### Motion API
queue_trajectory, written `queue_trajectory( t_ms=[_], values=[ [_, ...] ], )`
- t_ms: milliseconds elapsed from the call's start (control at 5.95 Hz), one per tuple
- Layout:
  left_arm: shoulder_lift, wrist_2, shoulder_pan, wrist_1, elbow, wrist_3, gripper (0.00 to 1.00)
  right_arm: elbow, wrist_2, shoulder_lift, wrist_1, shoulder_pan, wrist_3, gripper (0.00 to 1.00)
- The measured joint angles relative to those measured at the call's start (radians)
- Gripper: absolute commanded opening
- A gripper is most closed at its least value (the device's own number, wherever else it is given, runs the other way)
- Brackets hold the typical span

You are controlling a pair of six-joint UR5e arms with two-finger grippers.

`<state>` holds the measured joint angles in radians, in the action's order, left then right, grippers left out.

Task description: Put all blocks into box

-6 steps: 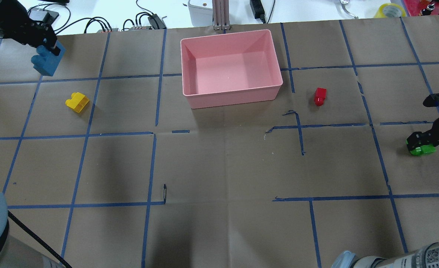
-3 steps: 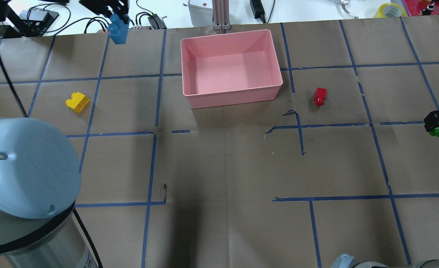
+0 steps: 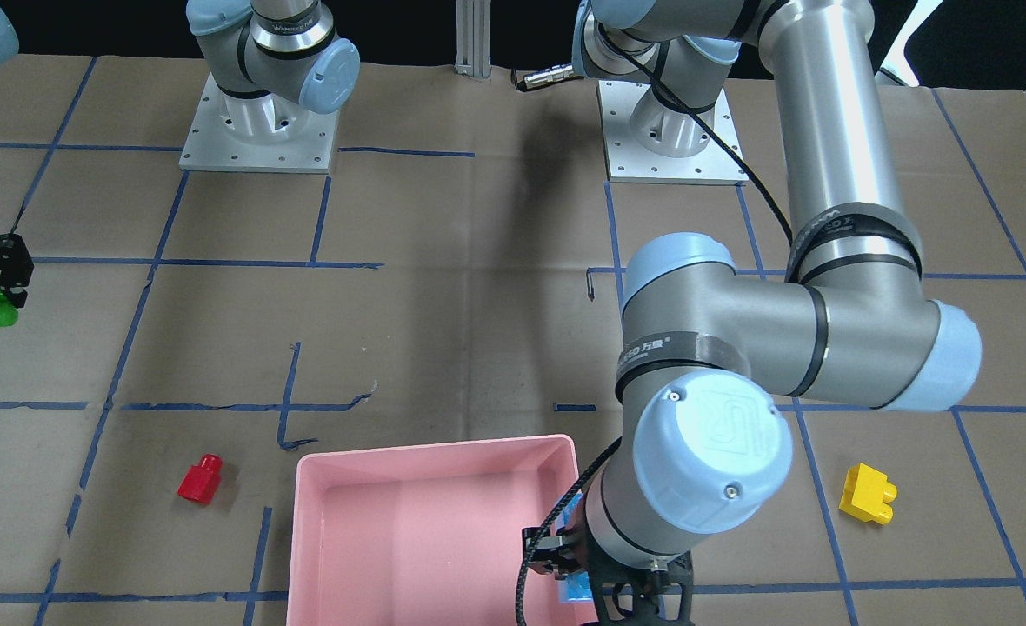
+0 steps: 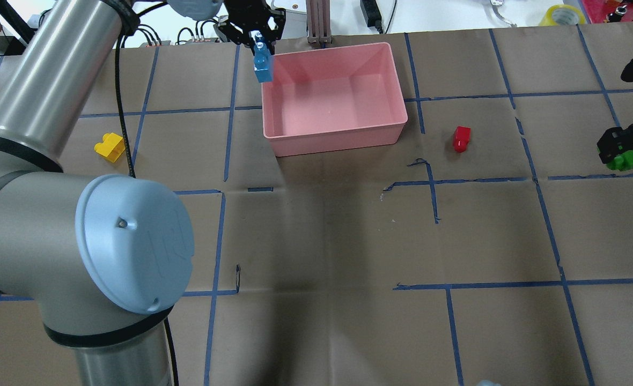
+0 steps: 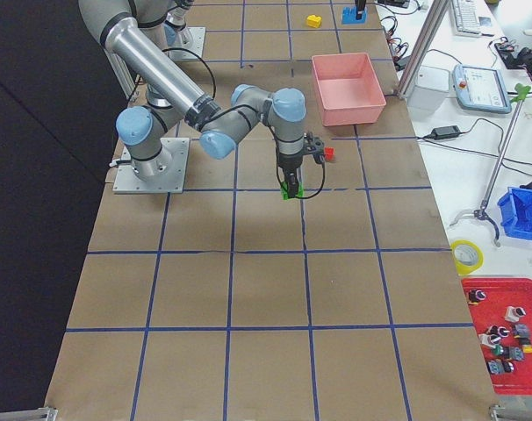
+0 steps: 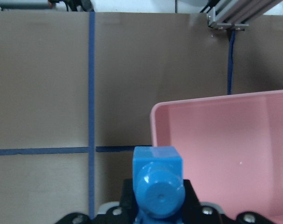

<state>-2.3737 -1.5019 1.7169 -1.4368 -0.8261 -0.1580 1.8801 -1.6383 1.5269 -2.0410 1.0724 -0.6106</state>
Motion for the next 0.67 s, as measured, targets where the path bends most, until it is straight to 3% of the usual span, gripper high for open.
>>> queue_trajectory(
  t_ms=[168,504,672],
  values=[
    [-0.03,0.0,0.02,0.026,-0.01,-0.031,0.0,-0.007,0.008,0.012,0.029,0.043,0.055,0.09],
    [-0.074,-0.003,0.057,0.104,-0.031,-0.079,0.94,-0.009,0.028,0.049,0.082,0.136,0.186,0.09],
    [-0.081,-0.004,0.063,0.128,-0.034,-0.116,0.99,-0.01,0.032,0.074,0.115,0.183,0.252,0.09]
  ],
)
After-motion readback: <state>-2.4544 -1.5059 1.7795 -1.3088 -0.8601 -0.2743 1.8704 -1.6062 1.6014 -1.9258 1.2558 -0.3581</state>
